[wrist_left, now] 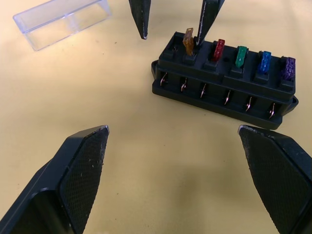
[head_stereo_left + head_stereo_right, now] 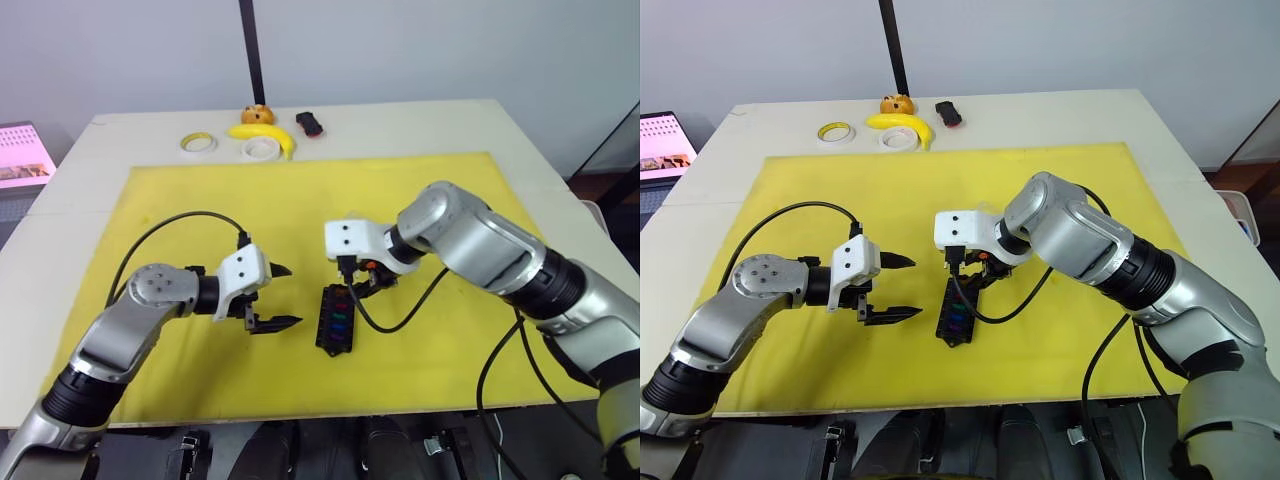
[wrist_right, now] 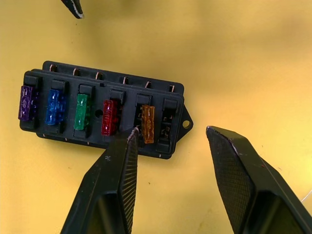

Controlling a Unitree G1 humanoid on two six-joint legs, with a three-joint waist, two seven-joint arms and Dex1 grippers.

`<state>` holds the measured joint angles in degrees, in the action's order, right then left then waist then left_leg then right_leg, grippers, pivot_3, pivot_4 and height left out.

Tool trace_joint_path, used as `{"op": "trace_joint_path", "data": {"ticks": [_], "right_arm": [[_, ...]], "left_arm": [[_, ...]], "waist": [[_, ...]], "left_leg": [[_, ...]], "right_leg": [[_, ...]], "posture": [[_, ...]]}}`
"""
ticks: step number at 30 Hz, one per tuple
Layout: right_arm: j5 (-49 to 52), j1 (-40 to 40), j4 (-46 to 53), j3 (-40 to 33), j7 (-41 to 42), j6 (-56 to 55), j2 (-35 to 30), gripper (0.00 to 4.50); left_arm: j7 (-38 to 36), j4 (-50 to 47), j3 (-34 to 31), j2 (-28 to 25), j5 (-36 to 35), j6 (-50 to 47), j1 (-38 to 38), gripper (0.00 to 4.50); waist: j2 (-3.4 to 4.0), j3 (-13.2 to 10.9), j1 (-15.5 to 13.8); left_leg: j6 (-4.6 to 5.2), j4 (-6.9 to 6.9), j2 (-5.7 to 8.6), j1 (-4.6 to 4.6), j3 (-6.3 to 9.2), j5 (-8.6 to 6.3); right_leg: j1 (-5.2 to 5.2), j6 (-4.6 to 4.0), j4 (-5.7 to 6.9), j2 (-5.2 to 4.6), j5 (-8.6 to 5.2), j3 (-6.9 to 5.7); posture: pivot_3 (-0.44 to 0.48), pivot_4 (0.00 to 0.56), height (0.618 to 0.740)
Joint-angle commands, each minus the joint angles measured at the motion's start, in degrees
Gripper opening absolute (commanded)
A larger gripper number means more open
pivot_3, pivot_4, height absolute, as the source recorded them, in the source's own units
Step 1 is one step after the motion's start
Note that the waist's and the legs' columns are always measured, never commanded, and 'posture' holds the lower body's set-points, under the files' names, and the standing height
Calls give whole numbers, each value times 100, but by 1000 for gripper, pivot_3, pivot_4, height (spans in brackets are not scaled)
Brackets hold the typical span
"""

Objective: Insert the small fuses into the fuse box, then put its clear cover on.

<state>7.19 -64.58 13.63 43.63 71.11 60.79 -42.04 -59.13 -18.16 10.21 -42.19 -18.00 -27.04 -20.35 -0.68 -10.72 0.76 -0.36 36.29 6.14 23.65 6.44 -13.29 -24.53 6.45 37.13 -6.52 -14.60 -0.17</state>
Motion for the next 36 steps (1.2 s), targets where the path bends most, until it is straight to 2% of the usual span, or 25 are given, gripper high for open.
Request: {"op": "trace_joint_path", "data": {"ticks": [1,9,14,16,19,22,27,36], "right_arm": [[105,-81,83,-253,71,-47,52,2383],[371,-13,203,-738,183,-214,-61,2383],[521,455,261,-1462,-68,-824,-4,2383],[612,885,199,-1886,-310,-1160,87,2383],[617,1439,145,-2216,-524,-1633,137,1463],[953,2057,275,-2683,-555,-2116,317,65],[1117,2517,198,-2891,-654,-2389,478,65],[1123,2738,-143,-2804,-720,-2348,568,65]], "left_arm": [[-17,-54,-60,8,6,116,-60,4500],[-20,-14,-66,12,27,167,-82,4500],[-34,27,-70,8,40,209,-97,4500],[-31,43,-79,9,51,225,-102,4500],[-44,78,-99,7,51,233,-120,4500],[-54,105,-109,-1,55,248,-128,4500],[-69,127,-102,-4,57,256,-148,4500],[-106,121,-92,-28,72,260,-163,4500]], "waist": [[0,0,1],[0,0,-1],[0,0,-6],[-2,1,-6],[-3,2,-12],[-3,2,-3],[-2,1,3],[-3,1,-6]], "left_leg": [[0,0,0,0,0,0],[0,1,0,0,0,0],[0,2,0,0,1,0],[0,3,0,0,0,0],[0,4,0,0,1,0],[0,6,0,0,1,0],[-1,6,-2,-5,0,1],[-1,6,-1,-8,0,1]], "right_leg": [[0,0,0,0,0,0],[0,0,1,0,0,0],[2,0,1,1,0,0],[2,0,2,1,0,0],[5,0,1,0,1,0],[6,0,2,1,1,0],[7,0,6,2,1,2],[11,0,6,2,1,2]], "posture": [[0,150,740],[0,150,740],[0,150,740],[0,150,740],[0,150,740],[0,150,740],[0,150,740],[0,150,740]]}}
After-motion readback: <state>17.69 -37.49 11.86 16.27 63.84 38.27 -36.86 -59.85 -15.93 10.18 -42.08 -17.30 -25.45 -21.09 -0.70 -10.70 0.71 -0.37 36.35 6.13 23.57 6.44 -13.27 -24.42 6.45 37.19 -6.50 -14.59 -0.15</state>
